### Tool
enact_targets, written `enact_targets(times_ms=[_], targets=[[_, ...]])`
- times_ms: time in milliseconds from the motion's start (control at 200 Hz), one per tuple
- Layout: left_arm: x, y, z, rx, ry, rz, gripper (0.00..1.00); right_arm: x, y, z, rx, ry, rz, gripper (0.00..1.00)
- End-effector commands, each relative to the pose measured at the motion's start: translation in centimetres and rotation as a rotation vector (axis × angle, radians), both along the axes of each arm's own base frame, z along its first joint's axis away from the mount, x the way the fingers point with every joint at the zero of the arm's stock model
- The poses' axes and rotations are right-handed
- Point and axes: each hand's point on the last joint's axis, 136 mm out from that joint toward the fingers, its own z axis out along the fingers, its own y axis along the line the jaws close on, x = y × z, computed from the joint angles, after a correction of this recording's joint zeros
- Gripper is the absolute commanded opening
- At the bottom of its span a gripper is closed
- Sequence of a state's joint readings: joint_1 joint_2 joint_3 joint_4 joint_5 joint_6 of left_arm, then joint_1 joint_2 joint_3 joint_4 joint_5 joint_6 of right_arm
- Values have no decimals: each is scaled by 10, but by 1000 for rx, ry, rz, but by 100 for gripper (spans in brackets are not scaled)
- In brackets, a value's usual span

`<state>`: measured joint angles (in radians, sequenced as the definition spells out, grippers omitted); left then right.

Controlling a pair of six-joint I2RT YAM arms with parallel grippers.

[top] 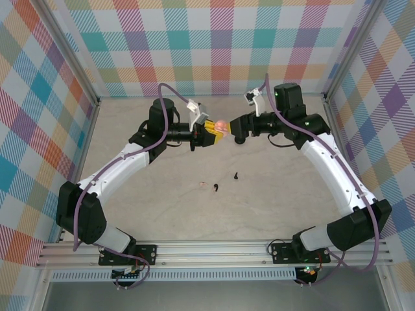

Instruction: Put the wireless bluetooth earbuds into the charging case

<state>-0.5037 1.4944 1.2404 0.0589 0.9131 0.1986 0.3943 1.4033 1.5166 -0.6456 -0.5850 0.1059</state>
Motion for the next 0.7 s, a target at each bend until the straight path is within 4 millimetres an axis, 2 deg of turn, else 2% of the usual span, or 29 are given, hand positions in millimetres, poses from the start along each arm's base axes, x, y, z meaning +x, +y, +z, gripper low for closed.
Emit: enact_targets(times_ms=[0,105,330,695], targets=[[-7,-1,16,-30,-46,-6,16,-2,-2,-4,-18,-15,4,61],[-5,0,16,-30,-45,13,17,1,-9,-14,-57,-9,-43,61],[-5,10,11,-43,-29,46,16,3,-30,-55,-187,77,-143,60],[-17,23,-1,-52,1,96,17,-24,-41,-129,-240,315,-184,59]])
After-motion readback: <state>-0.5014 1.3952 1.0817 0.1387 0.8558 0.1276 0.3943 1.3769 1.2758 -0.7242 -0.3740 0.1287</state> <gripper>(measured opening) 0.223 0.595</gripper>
